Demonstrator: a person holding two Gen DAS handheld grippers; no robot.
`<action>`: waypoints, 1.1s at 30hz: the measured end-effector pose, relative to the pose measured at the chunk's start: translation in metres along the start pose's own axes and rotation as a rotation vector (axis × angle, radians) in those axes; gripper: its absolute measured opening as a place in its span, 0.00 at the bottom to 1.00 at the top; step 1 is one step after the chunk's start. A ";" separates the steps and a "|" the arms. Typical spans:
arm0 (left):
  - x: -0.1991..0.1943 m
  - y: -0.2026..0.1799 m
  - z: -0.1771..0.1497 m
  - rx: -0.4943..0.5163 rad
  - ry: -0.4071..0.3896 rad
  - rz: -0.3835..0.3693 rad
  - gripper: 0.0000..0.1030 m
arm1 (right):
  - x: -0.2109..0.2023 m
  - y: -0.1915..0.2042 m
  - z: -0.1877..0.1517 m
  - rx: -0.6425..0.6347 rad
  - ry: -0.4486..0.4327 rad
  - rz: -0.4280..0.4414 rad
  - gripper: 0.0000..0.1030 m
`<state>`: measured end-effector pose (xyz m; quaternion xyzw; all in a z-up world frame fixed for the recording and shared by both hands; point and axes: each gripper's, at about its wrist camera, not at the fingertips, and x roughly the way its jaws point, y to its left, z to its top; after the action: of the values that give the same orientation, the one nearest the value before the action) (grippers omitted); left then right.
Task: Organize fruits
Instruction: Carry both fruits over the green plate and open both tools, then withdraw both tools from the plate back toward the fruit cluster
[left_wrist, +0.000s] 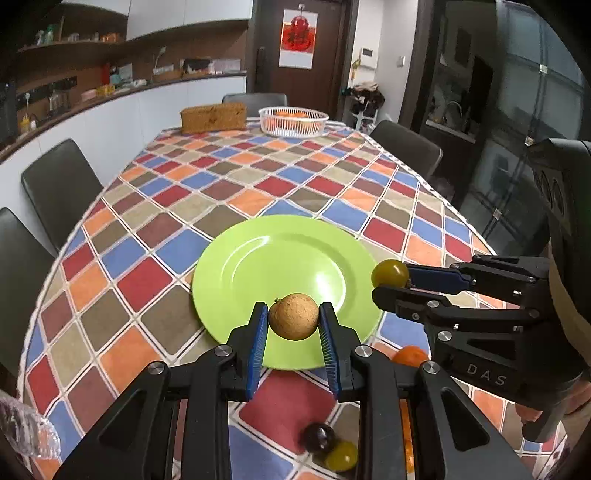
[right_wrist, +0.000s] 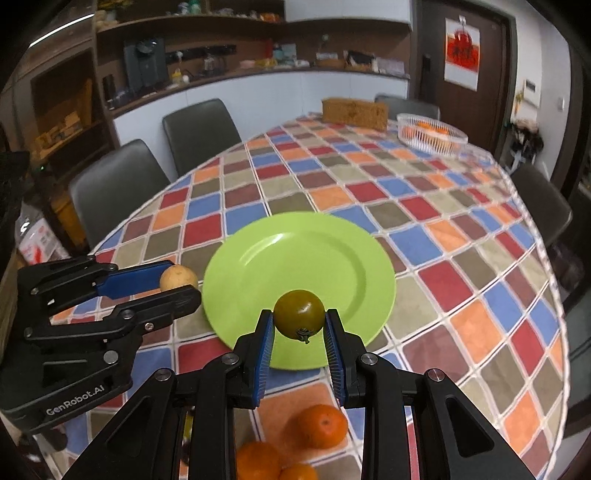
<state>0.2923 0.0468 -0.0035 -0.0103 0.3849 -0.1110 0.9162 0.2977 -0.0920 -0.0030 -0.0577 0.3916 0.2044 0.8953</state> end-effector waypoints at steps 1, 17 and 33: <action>0.004 0.002 0.001 -0.006 0.007 -0.002 0.27 | 0.005 -0.002 0.001 0.007 0.011 0.009 0.28; 0.051 0.017 0.003 -0.027 0.089 0.015 0.46 | 0.063 -0.017 0.004 0.052 0.129 0.014 0.31; -0.046 -0.015 -0.025 0.009 -0.088 0.097 0.64 | -0.027 -0.011 -0.025 0.066 -0.036 -0.056 0.49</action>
<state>0.2406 0.0439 0.0130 0.0078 0.3438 -0.0675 0.9366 0.2689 -0.1171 -0.0007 -0.0354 0.3803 0.1674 0.9089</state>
